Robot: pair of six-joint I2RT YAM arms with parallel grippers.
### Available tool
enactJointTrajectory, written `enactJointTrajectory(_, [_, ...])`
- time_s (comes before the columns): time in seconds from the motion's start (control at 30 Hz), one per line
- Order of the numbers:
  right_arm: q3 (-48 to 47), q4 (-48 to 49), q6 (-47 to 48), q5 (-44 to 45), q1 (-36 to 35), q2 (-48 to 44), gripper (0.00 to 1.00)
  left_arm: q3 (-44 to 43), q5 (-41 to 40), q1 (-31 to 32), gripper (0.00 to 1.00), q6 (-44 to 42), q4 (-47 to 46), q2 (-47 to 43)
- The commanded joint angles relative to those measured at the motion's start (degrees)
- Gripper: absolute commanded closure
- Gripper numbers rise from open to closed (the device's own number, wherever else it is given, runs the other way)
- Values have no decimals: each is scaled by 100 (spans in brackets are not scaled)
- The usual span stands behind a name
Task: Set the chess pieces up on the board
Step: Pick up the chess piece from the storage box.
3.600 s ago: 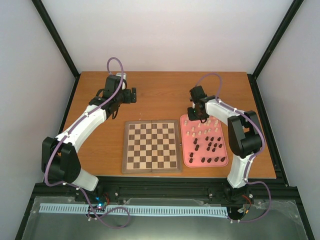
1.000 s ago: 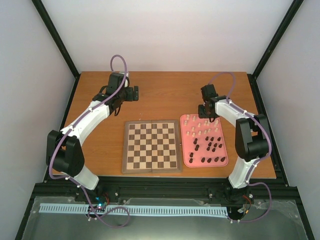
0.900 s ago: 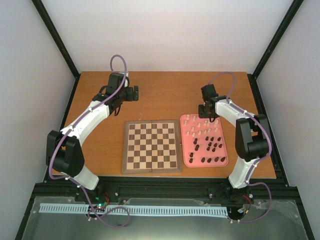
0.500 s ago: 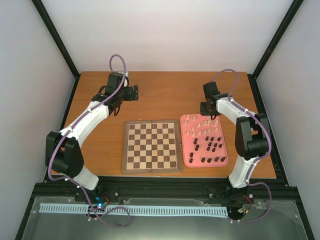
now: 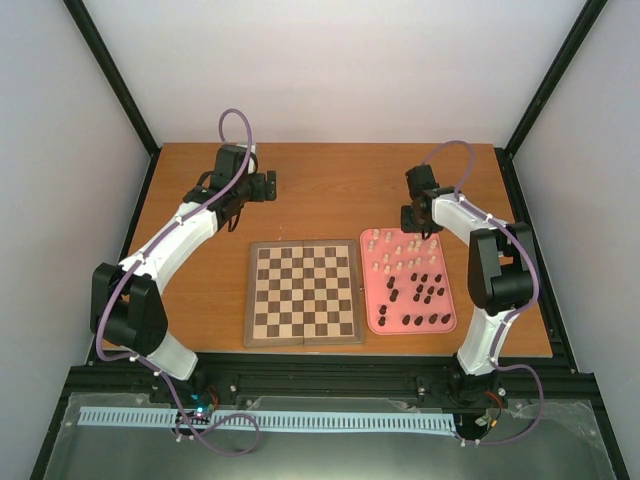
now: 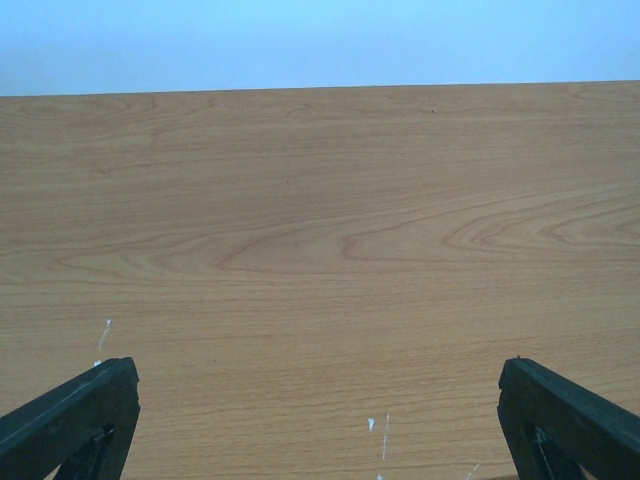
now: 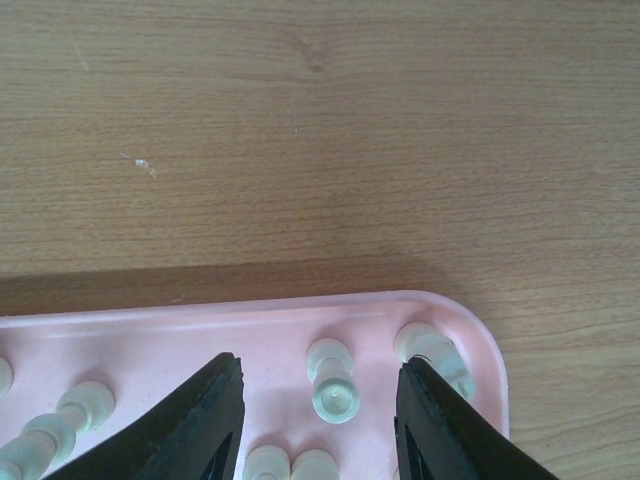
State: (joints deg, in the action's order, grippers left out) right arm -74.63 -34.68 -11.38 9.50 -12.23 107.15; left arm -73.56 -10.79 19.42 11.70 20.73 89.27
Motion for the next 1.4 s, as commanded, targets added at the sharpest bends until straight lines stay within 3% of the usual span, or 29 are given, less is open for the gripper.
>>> enactJointTrajectory(0.0, [-88,-9,65,10,1,-76,57,-105,-23,26,0,-63,-14,-75])
enactJointTrajectory(0.7, [-455,-85,20,153,8,488,58,-114,-160,27,0,-98,32,-85])
enactJointTrajectory(1.37, [-289,-105,-38,386,13,470,59,-123,-176,27,0,-88,28,-46])
